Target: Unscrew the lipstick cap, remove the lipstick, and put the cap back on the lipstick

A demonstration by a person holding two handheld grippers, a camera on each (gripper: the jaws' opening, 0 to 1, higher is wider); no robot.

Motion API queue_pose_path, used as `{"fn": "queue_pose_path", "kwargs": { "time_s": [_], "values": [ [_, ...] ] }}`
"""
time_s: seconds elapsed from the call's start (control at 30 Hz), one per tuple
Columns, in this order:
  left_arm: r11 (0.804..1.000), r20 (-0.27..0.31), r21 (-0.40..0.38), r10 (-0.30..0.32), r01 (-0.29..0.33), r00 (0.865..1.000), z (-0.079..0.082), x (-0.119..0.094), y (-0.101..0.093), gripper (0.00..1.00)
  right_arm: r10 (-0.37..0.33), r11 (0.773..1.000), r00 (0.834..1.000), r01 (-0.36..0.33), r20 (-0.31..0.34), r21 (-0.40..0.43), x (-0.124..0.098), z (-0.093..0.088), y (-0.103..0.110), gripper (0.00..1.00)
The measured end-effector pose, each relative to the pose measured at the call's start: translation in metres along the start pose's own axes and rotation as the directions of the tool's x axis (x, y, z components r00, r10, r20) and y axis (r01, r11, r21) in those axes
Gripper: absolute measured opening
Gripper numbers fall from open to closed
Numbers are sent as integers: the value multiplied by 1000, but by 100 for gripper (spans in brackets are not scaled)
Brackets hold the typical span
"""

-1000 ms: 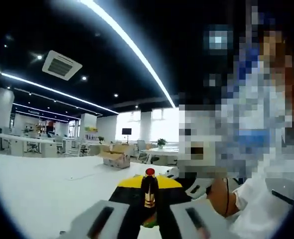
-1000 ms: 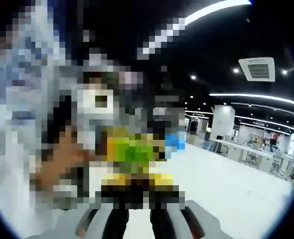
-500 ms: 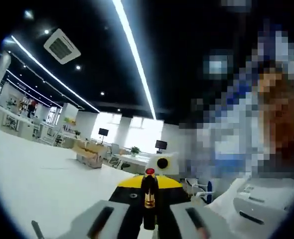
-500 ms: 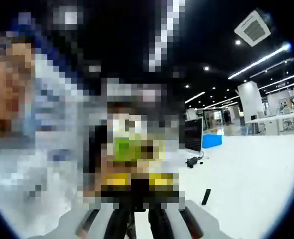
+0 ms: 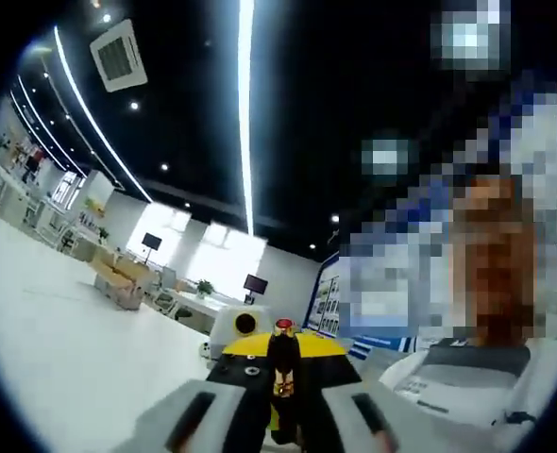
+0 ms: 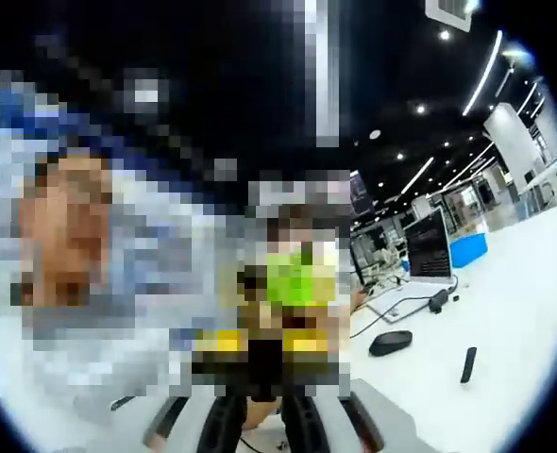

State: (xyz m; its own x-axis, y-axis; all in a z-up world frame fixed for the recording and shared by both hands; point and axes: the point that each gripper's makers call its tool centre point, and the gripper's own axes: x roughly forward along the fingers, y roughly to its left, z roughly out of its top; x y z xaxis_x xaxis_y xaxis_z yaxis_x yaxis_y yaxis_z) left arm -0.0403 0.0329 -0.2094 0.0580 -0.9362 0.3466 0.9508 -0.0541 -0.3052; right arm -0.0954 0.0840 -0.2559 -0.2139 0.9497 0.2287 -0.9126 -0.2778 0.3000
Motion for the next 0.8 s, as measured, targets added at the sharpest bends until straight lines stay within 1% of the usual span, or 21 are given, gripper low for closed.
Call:
{"fn": "queue_pose_path", "kwargs": {
  "time_s": [0.13,0.27,0.37,0.43,0.5,0.57,0.67,0.7,0.77,0.8],
  "values": [
    [1000,4,-21,-20,20,1000,1,0,-2,9,10,1000,1000,-10,-5,15,3,-2,6,10],
    [999,3,-17,-30,30,1000,2,-1,-6,9,12,1000,1000,-12,-14,13,5,-4,11,10],
    [999,-4,0,-38,38,999,-1,1,-12,9,16,1000,1000,-16,-22,-7,5,-5,14,10],
    [999,11,-7,-36,36,999,1,2,-11,9,5,1000,1000,-5,-21,-13,2,-2,13,10],
    [1000,14,-7,-30,30,999,1,3,-9,9,-11,1000,1000,10,-27,-19,-1,-1,10,10],
    [1000,-4,16,-26,26,1000,0,3,-10,9,-19,999,999,18,-40,-29,-2,-2,8,10],
    [998,-27,65,3,-1,1000,-1,1,-8,9,-43,998,998,40,-50,-52,-4,-3,3,10],
    [997,-31,82,14,-12,999,0,0,-7,9,-60,996,997,55,-54,-76,-4,-4,0,10],
    [995,-31,96,20,-17,999,0,-1,-4,9,-72,994,996,67,-53,-91,-3,-4,-3,10],
    [996,-41,86,17,-14,999,-2,-2,-1,9,-72,994,996,67,-56,-83,-3,-7,-6,10]
  ]
}}
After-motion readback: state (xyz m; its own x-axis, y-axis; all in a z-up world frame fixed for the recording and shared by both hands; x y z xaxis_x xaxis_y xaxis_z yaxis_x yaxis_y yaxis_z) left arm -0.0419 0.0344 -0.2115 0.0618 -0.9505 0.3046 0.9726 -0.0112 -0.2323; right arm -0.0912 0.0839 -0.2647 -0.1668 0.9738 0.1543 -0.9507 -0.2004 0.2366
